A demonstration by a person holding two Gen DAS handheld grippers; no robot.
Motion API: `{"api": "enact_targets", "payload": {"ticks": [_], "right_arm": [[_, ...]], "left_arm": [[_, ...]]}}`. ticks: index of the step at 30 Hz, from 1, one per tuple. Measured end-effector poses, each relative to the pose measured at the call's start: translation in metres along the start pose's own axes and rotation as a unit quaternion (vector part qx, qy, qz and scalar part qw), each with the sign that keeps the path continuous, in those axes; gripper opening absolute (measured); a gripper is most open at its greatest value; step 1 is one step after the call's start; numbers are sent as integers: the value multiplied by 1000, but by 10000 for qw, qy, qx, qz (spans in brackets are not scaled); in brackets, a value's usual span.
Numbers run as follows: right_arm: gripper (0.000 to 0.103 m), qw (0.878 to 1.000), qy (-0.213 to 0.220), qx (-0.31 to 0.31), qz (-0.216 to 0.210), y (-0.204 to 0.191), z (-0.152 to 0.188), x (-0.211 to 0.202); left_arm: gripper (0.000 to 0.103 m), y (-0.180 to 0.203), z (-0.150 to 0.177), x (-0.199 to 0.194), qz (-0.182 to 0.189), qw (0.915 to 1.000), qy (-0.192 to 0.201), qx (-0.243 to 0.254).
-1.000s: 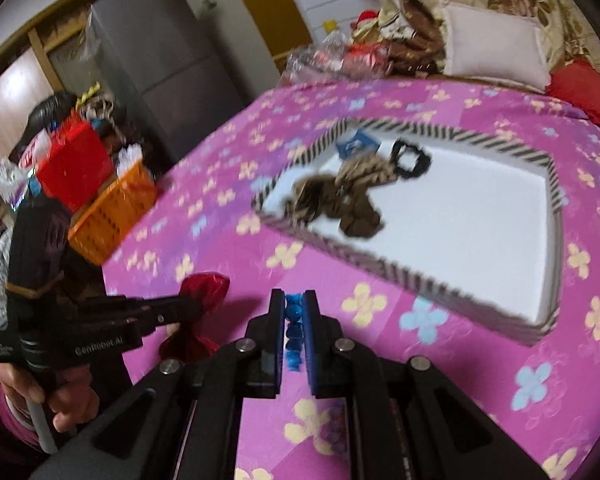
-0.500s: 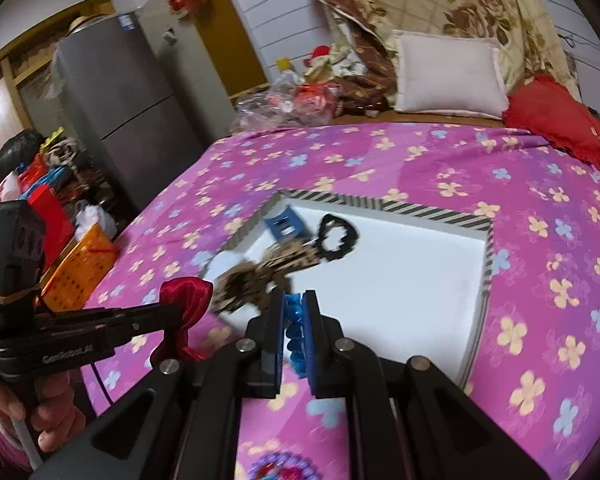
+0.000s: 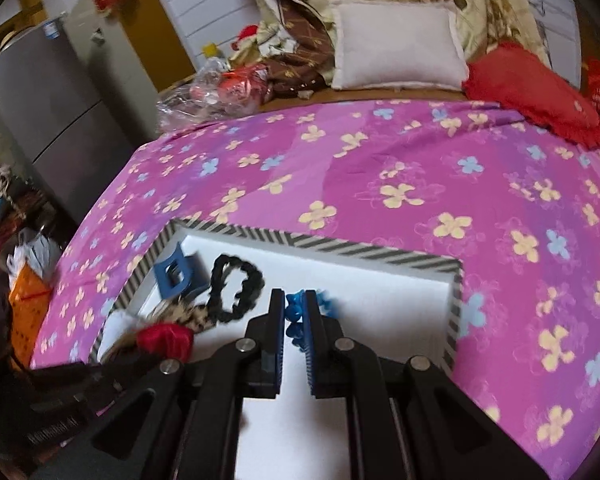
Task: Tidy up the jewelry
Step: 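Lower the red bow and blue bracelet into the white tray, open both tools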
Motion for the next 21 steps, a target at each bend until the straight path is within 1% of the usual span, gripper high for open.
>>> {"api": "enact_targets", "payload": {"ticks": [5,11,14,16,17,18,20,21], "right_arm": [[9,9991,-411,-90,31,-9,-3,44],[9,9986,-524,-11,-79,-17,1,70],[9,9981,-551,126,-258,-16,2,72],[19,9974,-586,267,-332,-14,4,71],[30,9973,-560,308,-353,-13,5,68],[34,9974,-515,335,-386,-12,6,63],[34,9972,-452,364,-471,-12,7,54],[35,9972,-419,363,-492,-11,9,46]], "left_arm": [[6,-13,-3,11,-175,9998,-63,-102],[6,-24,-5,19,-253,9995,-85,-172],[6,-23,-3,20,-254,9996,-20,-135],[7,-22,-2,18,-266,9996,48,-103],[11,-22,-2,18,-294,9995,58,-82],[13,-22,-2,18,-311,9995,72,-53],[24,-21,-1,14,-328,9994,131,6],[26,-21,-1,11,-335,9993,171,25]]}}
Point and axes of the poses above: each gripper's, at about its wrist camera, not at the fingertips, and x roughly the way its jaws point, y to its right, z to its underside, the point moved 6 cm from there along x, roughly the way its jaws point, and after that the axes turned 3 degrees about -x, right-handed, at the moved point
